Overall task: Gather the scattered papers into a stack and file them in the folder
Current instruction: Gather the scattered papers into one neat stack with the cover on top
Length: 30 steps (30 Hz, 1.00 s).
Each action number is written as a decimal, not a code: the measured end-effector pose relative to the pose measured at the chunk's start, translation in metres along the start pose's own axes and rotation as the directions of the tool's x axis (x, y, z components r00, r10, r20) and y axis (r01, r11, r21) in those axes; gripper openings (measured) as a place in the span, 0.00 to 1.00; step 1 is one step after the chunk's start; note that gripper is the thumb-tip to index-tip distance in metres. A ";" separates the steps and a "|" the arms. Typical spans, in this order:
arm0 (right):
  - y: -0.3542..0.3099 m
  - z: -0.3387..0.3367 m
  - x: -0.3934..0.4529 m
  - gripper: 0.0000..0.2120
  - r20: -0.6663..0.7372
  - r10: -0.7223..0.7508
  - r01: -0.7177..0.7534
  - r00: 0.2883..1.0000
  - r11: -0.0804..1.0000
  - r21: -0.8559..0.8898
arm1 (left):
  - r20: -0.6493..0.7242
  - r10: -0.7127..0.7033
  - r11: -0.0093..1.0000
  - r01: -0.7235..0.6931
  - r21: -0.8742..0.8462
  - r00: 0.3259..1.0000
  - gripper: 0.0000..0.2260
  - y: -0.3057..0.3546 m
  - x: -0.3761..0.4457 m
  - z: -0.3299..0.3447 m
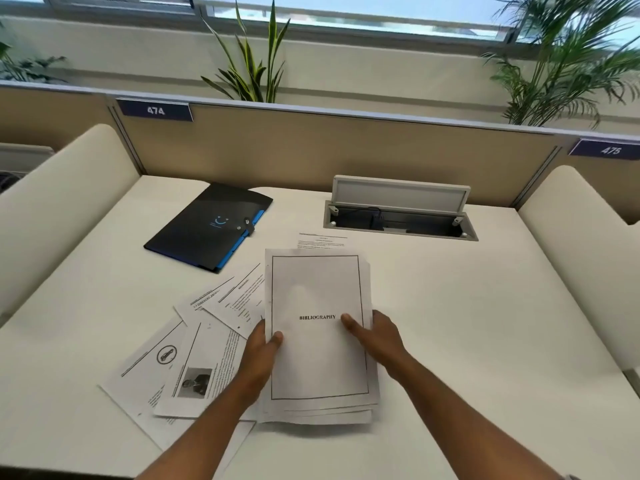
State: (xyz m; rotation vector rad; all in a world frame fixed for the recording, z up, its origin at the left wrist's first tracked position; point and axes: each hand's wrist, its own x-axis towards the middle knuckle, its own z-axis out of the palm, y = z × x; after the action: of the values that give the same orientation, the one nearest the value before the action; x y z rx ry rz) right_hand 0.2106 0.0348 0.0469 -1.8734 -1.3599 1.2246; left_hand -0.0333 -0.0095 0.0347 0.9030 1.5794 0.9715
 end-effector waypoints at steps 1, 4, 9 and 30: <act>-0.011 -0.003 -0.002 0.29 0.048 -0.014 0.006 0.999 0.986 0.164 | -0.004 0.024 0.999 -0.024 -0.038 1.000 0.16 0.007 -0.001 0.001; -0.041 -0.007 -0.007 0.24 0.019 -0.115 0.097 0.993 0.909 0.406 | -0.035 0.136 0.985 -0.139 -0.103 0.990 0.19 0.034 -0.005 0.011; -0.080 -0.022 -0.018 0.17 -0.180 -0.365 0.402 0.913 0.743 0.534 | -0.100 0.353 0.919 -0.365 -0.148 0.930 0.17 0.079 -0.010 0.013; -0.074 -0.008 -0.007 0.16 -0.171 -0.326 0.368 0.930 0.839 0.401 | -0.118 0.268 0.959 -0.277 -0.067 0.956 0.18 0.100 0.007 0.011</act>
State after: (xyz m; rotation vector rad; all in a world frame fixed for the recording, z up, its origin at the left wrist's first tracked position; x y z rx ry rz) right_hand 0.1827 0.0557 0.1128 -1.2949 -1.1936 1.1154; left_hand -0.0158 0.0378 0.1225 1.0430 1.5170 1.2903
